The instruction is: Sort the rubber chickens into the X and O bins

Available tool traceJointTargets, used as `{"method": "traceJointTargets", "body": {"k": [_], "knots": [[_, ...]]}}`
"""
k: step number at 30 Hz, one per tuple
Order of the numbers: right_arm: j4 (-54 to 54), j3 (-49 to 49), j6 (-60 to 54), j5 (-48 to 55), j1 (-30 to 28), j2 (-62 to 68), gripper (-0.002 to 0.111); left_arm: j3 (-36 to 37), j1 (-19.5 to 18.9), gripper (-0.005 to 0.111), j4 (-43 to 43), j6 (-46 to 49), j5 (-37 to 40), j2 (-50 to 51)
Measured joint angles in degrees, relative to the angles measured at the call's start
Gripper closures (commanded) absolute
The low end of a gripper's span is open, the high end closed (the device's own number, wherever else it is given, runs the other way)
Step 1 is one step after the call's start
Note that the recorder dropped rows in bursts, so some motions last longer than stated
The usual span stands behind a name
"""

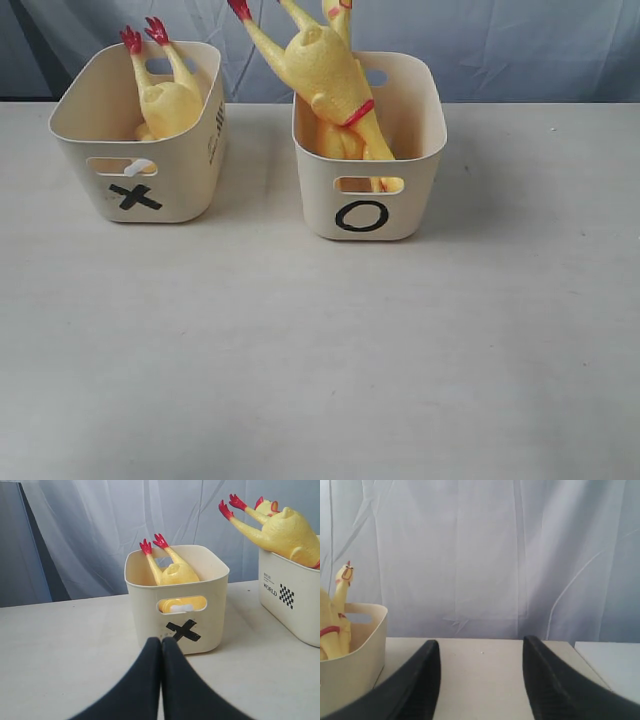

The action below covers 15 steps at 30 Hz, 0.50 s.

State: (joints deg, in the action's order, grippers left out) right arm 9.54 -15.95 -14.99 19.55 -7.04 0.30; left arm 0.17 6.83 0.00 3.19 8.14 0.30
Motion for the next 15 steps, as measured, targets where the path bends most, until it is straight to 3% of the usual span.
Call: {"method": "traceJointTargets", "body": {"k": [15], "knots": [[-1.6, 6.9, 2.0, -1.3, 3.3, 0.0, 0.060, 0.0, 0.0, 0.107, 0.0, 0.0, 0.0, 0.0]]}}
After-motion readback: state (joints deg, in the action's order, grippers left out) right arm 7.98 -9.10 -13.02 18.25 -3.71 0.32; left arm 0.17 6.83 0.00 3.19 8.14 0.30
